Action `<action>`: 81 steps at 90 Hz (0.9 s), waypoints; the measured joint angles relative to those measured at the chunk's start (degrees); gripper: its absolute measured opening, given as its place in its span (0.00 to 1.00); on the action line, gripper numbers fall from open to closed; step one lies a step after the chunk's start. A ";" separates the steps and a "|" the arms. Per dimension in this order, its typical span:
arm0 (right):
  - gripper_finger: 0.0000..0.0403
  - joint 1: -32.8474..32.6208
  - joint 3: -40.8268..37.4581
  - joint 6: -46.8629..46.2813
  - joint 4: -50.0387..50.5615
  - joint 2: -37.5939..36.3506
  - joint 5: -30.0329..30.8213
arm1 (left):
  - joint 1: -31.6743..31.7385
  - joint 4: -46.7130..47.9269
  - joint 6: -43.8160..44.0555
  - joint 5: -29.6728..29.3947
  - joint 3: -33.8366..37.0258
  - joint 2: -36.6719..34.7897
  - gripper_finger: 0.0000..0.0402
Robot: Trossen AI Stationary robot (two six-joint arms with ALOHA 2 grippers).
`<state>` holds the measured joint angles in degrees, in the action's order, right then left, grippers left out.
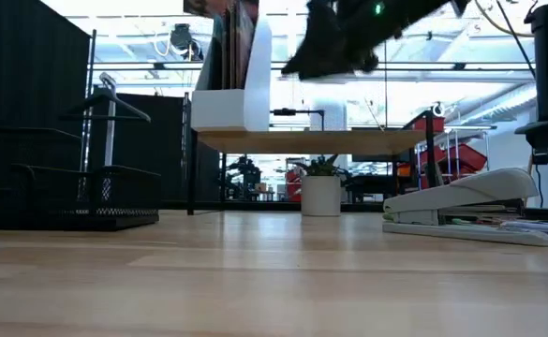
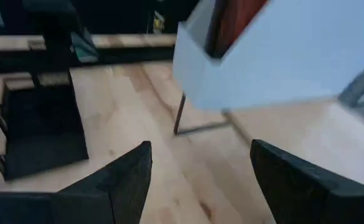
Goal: Stock shelves
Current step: Remove the purple book from the white bookshelf on the shelf
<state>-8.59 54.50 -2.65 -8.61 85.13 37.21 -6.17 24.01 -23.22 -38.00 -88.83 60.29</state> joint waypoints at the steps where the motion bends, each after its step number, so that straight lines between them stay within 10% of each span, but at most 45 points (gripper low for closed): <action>1: 0.63 -0.15 0.17 0.59 0.01 -0.24 -0.01 | -0.37 0.21 -0.01 -0.01 -0.13 -0.01 0.03; 81: 0.63 -5.96 16.26 21.11 0.14 -8.75 -5.74 | -17.80 4.61 3.35 1.95 -1.13 3.38 0.03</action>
<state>-14.55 70.76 18.46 -8.47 76.38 31.47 -23.97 28.63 -19.88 -36.05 -89.95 63.68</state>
